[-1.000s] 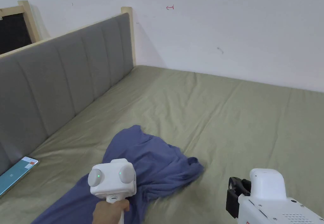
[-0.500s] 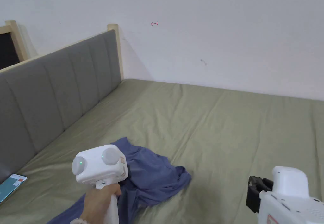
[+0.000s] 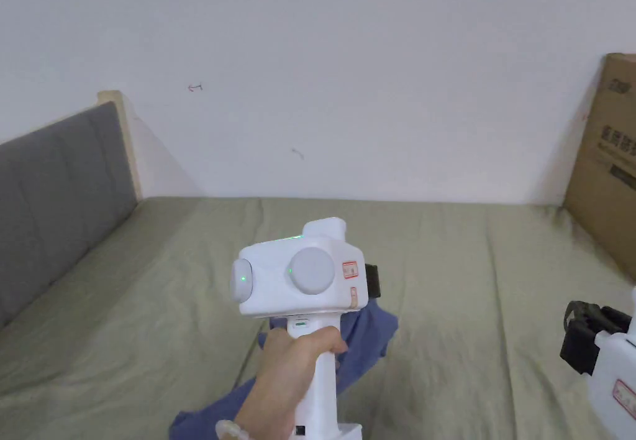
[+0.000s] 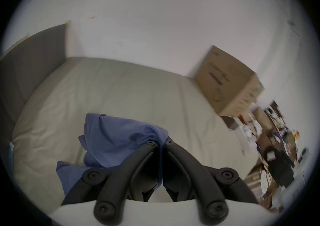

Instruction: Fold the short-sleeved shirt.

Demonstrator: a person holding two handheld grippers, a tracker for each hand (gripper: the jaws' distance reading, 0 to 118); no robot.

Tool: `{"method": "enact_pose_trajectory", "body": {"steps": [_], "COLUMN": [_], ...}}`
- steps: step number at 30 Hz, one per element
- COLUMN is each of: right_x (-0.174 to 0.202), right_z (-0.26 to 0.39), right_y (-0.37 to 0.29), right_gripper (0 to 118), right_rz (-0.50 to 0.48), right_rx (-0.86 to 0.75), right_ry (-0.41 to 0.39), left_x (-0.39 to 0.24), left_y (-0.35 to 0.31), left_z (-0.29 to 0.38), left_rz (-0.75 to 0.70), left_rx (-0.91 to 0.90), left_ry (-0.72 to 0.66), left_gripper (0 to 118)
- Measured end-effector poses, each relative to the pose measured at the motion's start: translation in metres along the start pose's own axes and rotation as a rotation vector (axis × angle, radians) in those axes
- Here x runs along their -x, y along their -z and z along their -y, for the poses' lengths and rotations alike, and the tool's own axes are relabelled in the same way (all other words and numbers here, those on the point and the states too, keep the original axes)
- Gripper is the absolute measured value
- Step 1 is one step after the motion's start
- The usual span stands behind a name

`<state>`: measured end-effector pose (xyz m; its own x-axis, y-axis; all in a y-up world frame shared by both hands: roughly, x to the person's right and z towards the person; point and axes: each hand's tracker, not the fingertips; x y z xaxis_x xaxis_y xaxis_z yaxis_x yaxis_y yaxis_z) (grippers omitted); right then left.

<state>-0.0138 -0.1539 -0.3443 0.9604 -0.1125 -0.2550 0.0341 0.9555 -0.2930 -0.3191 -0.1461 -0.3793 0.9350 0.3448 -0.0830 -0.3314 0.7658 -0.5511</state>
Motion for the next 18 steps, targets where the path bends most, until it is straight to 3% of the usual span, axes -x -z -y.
{"method": "enact_pose_trajectory", "body": {"steps": [4, 7, 10, 13, 15, 16, 18], "right_x": [-0.035, -0.054, -0.067, -0.077, -0.082, -0.082, -0.084], "right_z": [-0.003, 0.004, 0.022, 0.040, 0.052, 0.056, 0.061], "right_y": [-0.017, -0.021, -0.017, -0.009, -0.001, 0.001, 0.007], "right_gripper": [0, 0, 0, 0, 0, 0, 0], "right_rz": [0.076, 0.116, 0.149, 0.151, 0.152, 0.156, 0.150], "right_rx": [-0.015, 0.009, 0.065, 0.145, 0.183, 0.192, 0.208], "right_ry": [0.019, 0.017, 0.029, 0.051, 0.035, 0.029, 0.038], "left_x": [-0.054, -0.075, -0.073, -0.072, -0.067, -0.065, -0.065], "left_y": [0.036, 0.077, 0.123, 0.150, 0.153, 0.151, 0.151], "left_z": [0.047, 0.102, 0.161, 0.206, 0.216, 0.215, 0.204], "left_rz": [0.163, 0.118, 0.119, -0.010, 0.012, 0.025, 0.019], "left_rx": [0.114, 0.255, 0.434, 0.518, 0.517, 0.497, 0.491], "left_ry": [0.055, 0.156, 0.117, 0.279, 0.250, 0.219, 0.199], "left_gripper": [2, 2, 2, 2, 2, 4, 27]}}
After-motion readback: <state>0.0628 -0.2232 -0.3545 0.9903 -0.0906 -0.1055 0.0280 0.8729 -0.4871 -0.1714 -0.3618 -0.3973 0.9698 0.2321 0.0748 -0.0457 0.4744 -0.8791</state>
